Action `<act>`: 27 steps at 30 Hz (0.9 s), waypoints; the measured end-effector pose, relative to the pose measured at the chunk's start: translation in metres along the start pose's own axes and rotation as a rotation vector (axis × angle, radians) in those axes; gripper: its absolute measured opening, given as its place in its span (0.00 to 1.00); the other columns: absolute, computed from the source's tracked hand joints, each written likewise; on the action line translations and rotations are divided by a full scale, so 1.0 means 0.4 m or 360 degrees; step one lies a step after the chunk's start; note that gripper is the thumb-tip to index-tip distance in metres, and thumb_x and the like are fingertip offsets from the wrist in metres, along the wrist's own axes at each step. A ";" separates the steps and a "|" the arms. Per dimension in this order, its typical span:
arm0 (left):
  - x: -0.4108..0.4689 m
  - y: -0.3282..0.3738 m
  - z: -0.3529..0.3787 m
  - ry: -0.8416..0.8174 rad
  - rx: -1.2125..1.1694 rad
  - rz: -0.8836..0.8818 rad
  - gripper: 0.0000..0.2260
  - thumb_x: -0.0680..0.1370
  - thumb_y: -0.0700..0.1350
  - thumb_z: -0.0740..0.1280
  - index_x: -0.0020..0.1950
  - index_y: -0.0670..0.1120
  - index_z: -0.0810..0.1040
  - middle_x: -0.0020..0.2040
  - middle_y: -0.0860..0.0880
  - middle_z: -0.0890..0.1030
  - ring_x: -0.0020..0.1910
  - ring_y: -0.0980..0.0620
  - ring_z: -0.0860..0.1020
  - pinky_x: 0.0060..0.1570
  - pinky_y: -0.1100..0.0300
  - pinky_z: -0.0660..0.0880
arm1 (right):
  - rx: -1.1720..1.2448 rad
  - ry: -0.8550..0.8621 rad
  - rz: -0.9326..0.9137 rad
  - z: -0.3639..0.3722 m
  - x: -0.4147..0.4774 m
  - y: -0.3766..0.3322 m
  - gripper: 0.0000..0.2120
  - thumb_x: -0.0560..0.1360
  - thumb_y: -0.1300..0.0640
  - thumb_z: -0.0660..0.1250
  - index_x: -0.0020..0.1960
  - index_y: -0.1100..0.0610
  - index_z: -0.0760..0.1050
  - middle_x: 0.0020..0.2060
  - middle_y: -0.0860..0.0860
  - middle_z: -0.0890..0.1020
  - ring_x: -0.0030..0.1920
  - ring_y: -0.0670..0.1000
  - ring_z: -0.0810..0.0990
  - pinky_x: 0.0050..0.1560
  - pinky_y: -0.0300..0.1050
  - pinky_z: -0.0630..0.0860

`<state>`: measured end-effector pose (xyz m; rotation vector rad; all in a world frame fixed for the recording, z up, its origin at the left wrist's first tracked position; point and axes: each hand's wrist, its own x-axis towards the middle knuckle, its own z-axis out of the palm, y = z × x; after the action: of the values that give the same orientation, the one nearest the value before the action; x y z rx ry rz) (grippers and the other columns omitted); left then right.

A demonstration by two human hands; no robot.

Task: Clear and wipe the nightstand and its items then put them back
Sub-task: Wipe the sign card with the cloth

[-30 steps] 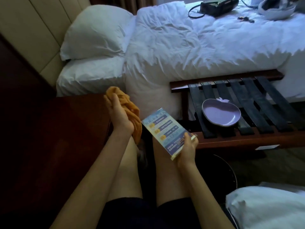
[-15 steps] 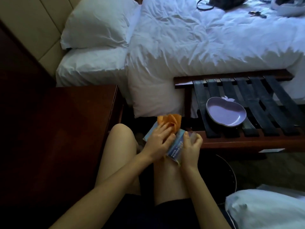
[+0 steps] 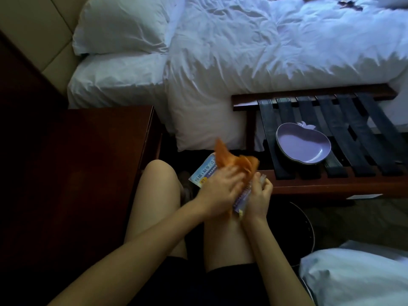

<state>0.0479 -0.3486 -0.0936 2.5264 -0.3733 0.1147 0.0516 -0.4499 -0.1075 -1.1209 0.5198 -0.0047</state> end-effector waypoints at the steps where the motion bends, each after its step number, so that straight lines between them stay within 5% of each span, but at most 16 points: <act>1: -0.029 0.017 0.000 -0.0075 -0.0044 0.0136 0.19 0.79 0.49 0.55 0.69 0.45 0.70 0.70 0.45 0.69 0.71 0.48 0.63 0.71 0.59 0.55 | -0.0007 -0.0015 -0.0026 -0.003 -0.002 0.001 0.03 0.78 0.51 0.61 0.49 0.50 0.67 0.48 0.54 0.78 0.45 0.48 0.80 0.42 0.39 0.75; 5: -0.036 -0.045 -0.041 -0.0034 0.0137 0.0231 0.18 0.80 0.47 0.55 0.69 0.44 0.70 0.69 0.43 0.69 0.70 0.49 0.64 0.68 0.63 0.54 | 0.0051 -0.0019 -0.0006 0.004 -0.003 0.000 0.03 0.79 0.53 0.60 0.48 0.51 0.67 0.46 0.54 0.77 0.42 0.48 0.80 0.40 0.40 0.76; 8: 0.003 -0.103 -0.063 0.0001 0.0075 -0.0432 0.19 0.82 0.45 0.53 0.73 0.44 0.62 0.74 0.45 0.61 0.74 0.49 0.58 0.71 0.61 0.50 | -0.0009 -0.0072 -0.0027 0.017 -0.005 0.000 0.07 0.79 0.53 0.61 0.52 0.54 0.65 0.42 0.53 0.77 0.35 0.46 0.81 0.33 0.39 0.76; 10: 0.002 -0.086 -0.049 0.0044 0.0047 -0.0582 0.19 0.82 0.45 0.53 0.74 0.45 0.61 0.75 0.47 0.60 0.74 0.51 0.55 0.72 0.59 0.49 | -0.0044 -0.0092 -0.0075 0.023 -0.010 0.003 0.10 0.78 0.53 0.61 0.56 0.56 0.63 0.42 0.53 0.76 0.33 0.43 0.81 0.31 0.36 0.76; 13: -0.050 -0.009 -0.036 0.0042 0.0010 -0.0056 0.18 0.81 0.47 0.55 0.70 0.45 0.68 0.72 0.46 0.66 0.73 0.49 0.60 0.70 0.65 0.48 | -0.0018 -0.0079 -0.0169 0.017 -0.014 -0.005 0.08 0.79 0.56 0.60 0.55 0.57 0.65 0.45 0.54 0.76 0.43 0.50 0.79 0.40 0.37 0.76; 16: -0.053 0.007 -0.077 0.0188 0.0113 0.0480 0.17 0.79 0.48 0.56 0.61 0.43 0.77 0.61 0.43 0.77 0.64 0.47 0.71 0.67 0.58 0.61 | 0.0076 -0.0179 -0.0296 0.029 -0.030 -0.038 0.04 0.79 0.56 0.59 0.53 0.54 0.67 0.48 0.54 0.74 0.49 0.51 0.75 0.52 0.48 0.72; 18: -0.019 0.017 -0.119 0.0388 -0.0188 0.0226 0.16 0.80 0.49 0.55 0.61 0.45 0.77 0.59 0.44 0.78 0.61 0.48 0.74 0.63 0.53 0.67 | 0.0053 -0.0330 -0.0496 0.057 -0.049 -0.074 0.07 0.77 0.53 0.61 0.53 0.52 0.66 0.44 0.49 0.73 0.46 0.50 0.74 0.48 0.47 0.73; 21: 0.043 0.048 -0.175 0.0617 -0.1338 -0.0515 0.22 0.79 0.58 0.55 0.70 0.51 0.66 0.63 0.49 0.74 0.61 0.54 0.74 0.60 0.57 0.72 | -0.0380 -0.0593 -0.1077 0.087 -0.070 -0.137 0.12 0.74 0.47 0.62 0.54 0.47 0.63 0.38 0.43 0.76 0.36 0.41 0.76 0.35 0.36 0.75; 25: 0.126 0.024 -0.250 0.1035 -0.2306 -0.1198 0.30 0.72 0.60 0.64 0.69 0.45 0.69 0.66 0.40 0.73 0.63 0.43 0.73 0.63 0.45 0.69 | -0.1242 -0.0980 -0.1997 0.077 -0.051 -0.199 0.20 0.72 0.48 0.67 0.57 0.55 0.62 0.40 0.55 0.77 0.31 0.47 0.74 0.30 0.32 0.70; 27: 0.132 0.026 -0.270 0.0889 -0.2536 -0.1459 0.23 0.74 0.52 0.66 0.62 0.37 0.73 0.59 0.37 0.76 0.59 0.38 0.75 0.57 0.43 0.73 | -0.1480 -0.1151 -0.2395 0.069 -0.031 -0.215 0.18 0.72 0.52 0.68 0.54 0.56 0.64 0.41 0.58 0.77 0.35 0.52 0.77 0.33 0.40 0.74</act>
<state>0.0955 -0.3094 0.0101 0.8199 0.6920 0.0887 0.0734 -0.4613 -0.0198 -2.0468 -1.1694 -0.6944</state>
